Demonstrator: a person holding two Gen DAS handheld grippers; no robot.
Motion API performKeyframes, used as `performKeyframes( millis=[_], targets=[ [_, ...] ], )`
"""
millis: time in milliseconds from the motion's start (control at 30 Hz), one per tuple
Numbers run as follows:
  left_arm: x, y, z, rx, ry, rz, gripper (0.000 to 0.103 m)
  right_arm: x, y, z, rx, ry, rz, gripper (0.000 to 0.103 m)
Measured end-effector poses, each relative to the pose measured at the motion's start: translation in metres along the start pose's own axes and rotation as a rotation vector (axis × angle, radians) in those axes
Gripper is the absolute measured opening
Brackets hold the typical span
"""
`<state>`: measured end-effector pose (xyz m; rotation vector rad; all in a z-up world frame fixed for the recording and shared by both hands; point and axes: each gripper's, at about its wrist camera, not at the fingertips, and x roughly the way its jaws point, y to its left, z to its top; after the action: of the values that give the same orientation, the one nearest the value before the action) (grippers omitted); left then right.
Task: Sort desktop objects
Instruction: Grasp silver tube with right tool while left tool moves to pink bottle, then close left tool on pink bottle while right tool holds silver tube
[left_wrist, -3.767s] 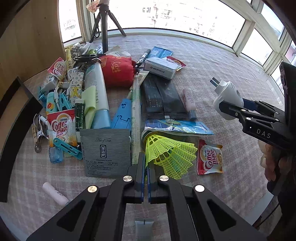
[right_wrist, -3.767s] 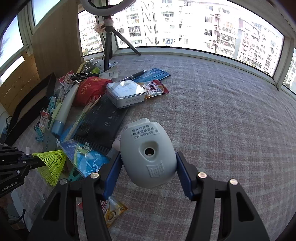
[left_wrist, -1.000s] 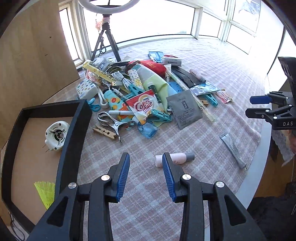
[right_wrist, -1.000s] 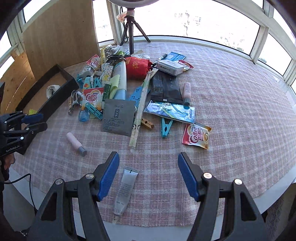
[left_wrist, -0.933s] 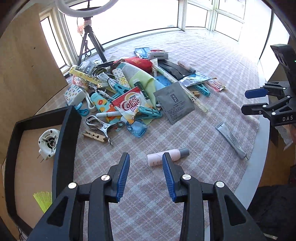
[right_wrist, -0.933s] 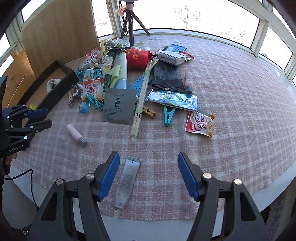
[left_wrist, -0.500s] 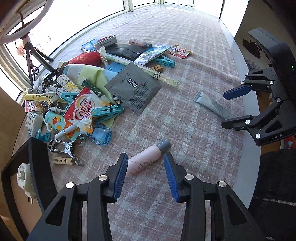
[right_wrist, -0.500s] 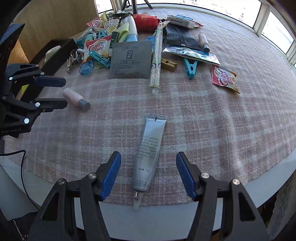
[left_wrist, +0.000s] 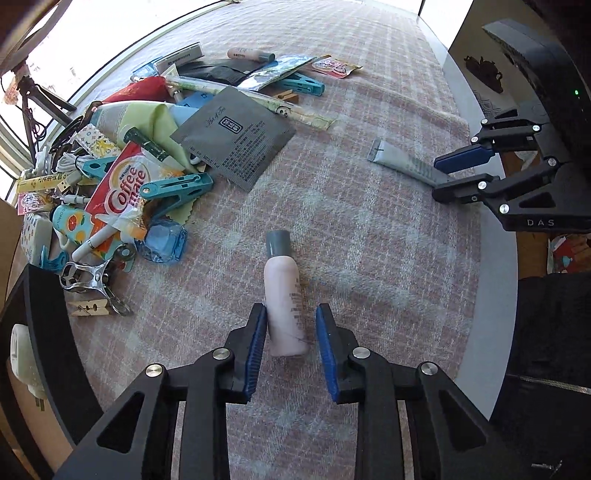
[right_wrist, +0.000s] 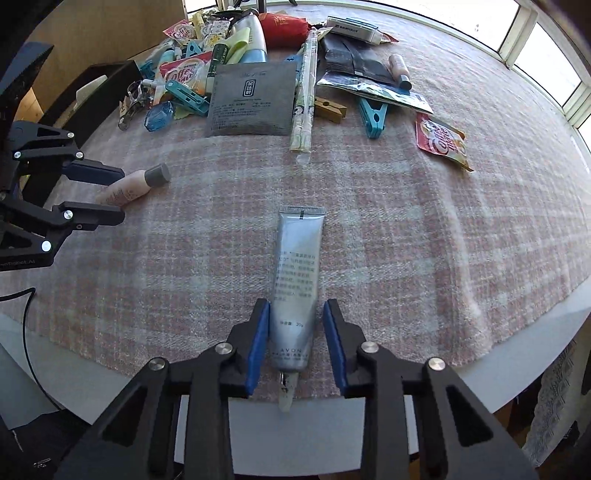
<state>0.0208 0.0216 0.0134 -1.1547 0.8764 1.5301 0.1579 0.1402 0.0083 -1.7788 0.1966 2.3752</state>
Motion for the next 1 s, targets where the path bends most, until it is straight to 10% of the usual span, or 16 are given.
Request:
performKeyframes(
  millis=[667, 1000],
  targets=[
    [-0.036, 0.008, -0.002, -0.228, -0.128, -0.032, 0.018, -0.028, -0.017, -0.013, 0.101, -0.064, 0.128, 0.024],
    [-0.080, 0.057, -0.031, -0.488, -0.246, 0.071, 0.018, -0.066, 0.018, 0.059, 0.027, -0.215, 0.181, 0.024]
  ],
)
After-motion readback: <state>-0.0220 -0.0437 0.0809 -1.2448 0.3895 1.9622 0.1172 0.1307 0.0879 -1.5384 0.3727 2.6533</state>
